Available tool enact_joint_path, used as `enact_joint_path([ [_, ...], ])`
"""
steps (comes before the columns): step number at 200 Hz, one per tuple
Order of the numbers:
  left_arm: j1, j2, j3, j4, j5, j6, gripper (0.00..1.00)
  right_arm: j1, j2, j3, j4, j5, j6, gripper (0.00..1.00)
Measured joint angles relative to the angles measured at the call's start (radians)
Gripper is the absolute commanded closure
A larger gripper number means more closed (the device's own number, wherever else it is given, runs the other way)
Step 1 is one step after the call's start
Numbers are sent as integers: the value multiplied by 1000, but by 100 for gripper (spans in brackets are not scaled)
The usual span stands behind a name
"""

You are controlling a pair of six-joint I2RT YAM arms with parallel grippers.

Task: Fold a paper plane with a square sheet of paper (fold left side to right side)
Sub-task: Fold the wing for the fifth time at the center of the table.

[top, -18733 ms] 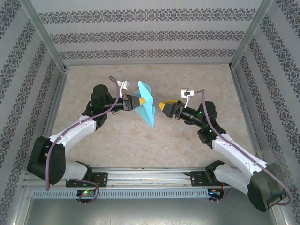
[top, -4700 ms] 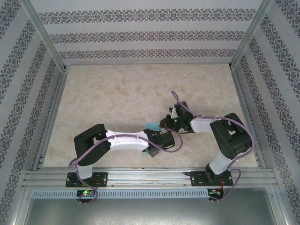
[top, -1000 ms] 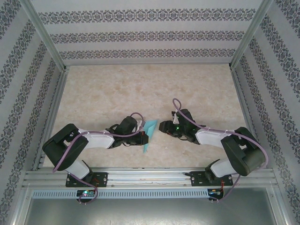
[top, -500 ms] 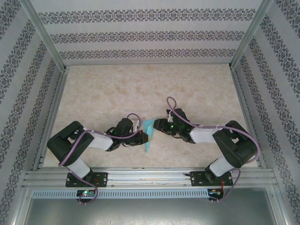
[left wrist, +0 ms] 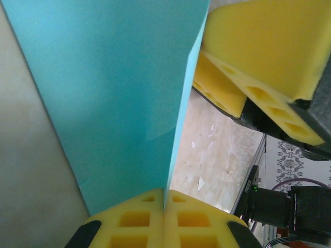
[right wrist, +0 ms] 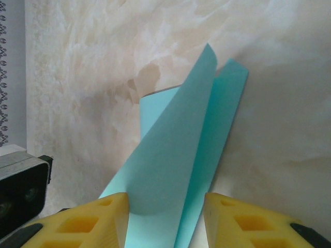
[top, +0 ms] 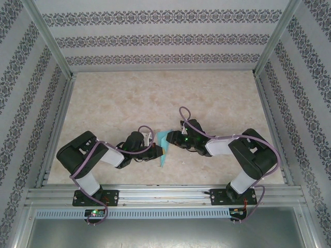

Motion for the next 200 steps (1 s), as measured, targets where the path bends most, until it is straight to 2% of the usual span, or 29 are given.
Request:
enact_joint_path([
  [53, 7, 45, -20, 89, 10, -39, 96, 2, 29, 18, 14, 0, 3, 57],
  [149, 12, 55, -34, 152, 18, -61, 96, 15, 69, 45, 21, -1, 19, 59],
  [200, 13, 98, -38, 206, 19, -89, 90, 18, 84, 55, 15, 0, 26, 63],
])
